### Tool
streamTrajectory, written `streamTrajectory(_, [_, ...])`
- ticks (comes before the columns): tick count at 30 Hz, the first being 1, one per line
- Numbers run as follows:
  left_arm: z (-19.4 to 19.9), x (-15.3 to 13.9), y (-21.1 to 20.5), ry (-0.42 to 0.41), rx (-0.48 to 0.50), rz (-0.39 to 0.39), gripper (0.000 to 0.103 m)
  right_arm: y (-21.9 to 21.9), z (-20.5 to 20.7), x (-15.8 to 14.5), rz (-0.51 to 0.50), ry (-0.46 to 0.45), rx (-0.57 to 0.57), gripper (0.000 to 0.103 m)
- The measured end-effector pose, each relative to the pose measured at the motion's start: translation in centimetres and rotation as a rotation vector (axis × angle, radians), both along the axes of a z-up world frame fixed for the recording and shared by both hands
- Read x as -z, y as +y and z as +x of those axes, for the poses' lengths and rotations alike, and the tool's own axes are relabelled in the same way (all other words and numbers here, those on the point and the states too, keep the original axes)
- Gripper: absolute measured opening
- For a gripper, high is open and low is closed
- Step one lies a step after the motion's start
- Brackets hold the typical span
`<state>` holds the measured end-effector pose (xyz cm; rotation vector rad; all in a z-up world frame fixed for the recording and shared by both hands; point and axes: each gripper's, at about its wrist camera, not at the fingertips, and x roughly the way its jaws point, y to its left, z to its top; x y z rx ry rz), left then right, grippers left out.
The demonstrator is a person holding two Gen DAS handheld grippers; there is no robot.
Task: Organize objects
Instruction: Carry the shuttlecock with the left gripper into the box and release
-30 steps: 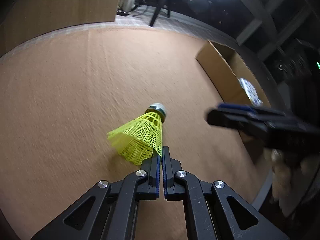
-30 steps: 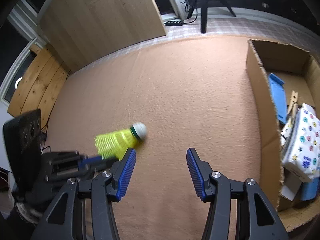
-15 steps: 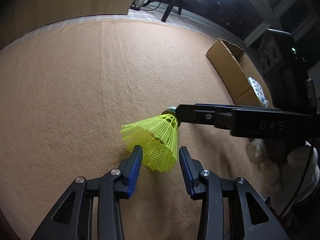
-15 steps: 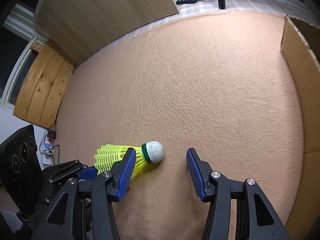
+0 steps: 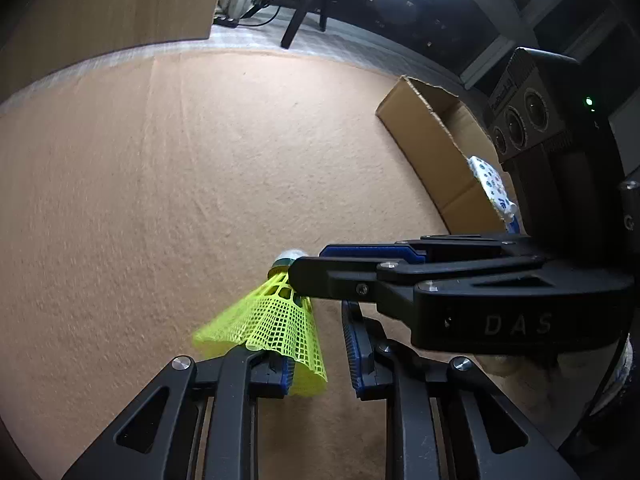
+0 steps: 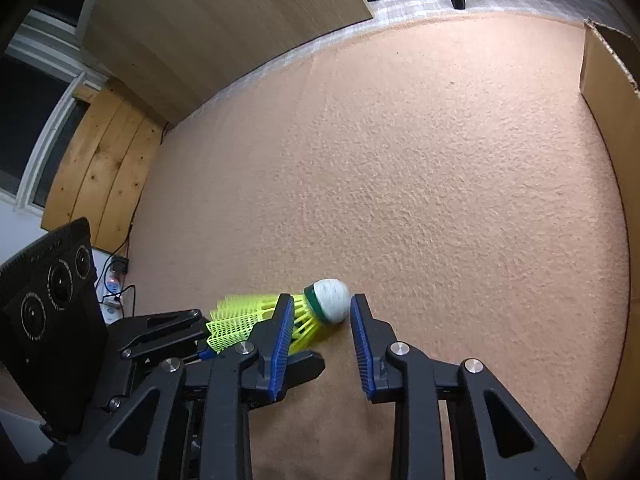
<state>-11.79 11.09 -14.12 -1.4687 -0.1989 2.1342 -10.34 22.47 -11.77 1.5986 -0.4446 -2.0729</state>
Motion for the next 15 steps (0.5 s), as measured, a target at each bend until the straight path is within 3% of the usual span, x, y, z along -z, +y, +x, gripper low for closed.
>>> streamTrajectory(15, [-1.5, -4.9, 6.1, 0.089, 0.105, 0.024, 0.022, 4.3, 1.5, -6.1, 0.07, 0.149, 0.074, 0.024])
